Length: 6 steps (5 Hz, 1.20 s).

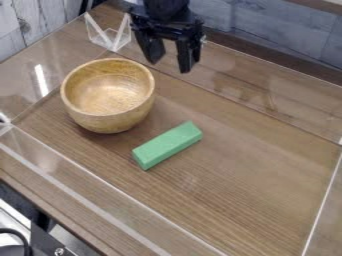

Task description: Move green object from inside the wooden bowl to the table next to it

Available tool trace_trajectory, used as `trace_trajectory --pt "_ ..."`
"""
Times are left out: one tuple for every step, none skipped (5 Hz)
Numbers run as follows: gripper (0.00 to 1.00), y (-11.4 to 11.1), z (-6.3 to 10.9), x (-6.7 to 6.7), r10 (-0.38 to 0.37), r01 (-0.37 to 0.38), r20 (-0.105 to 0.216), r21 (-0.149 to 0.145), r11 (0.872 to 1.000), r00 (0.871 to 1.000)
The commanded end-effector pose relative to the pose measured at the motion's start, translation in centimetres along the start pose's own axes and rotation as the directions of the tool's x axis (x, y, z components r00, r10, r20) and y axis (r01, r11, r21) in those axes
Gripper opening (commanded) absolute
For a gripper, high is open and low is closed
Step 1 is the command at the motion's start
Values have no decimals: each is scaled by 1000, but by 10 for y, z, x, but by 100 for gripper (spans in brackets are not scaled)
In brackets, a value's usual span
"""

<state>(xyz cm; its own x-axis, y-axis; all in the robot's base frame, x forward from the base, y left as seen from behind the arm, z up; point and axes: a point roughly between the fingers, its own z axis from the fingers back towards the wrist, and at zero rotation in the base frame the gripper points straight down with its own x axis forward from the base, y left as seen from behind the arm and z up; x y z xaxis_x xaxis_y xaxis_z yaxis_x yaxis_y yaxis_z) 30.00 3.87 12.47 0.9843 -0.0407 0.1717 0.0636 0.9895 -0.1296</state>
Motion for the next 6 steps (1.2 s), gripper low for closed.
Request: trace_trajectory --pt "100 4 36 3 -20 18 81 32 999 996" --pt "100 7 35 1 -1 -1 88 32 999 996" --pt "100 9 29 -2 17 -19 80 23 1000 997" --pt "100 2 19 -12 37 -38 76 14 999 996" --pt "100 -9 13 -12 60 -63 88 30 998 994" --pt "100 -20 8 -4 59 -64 109 52 997 992"
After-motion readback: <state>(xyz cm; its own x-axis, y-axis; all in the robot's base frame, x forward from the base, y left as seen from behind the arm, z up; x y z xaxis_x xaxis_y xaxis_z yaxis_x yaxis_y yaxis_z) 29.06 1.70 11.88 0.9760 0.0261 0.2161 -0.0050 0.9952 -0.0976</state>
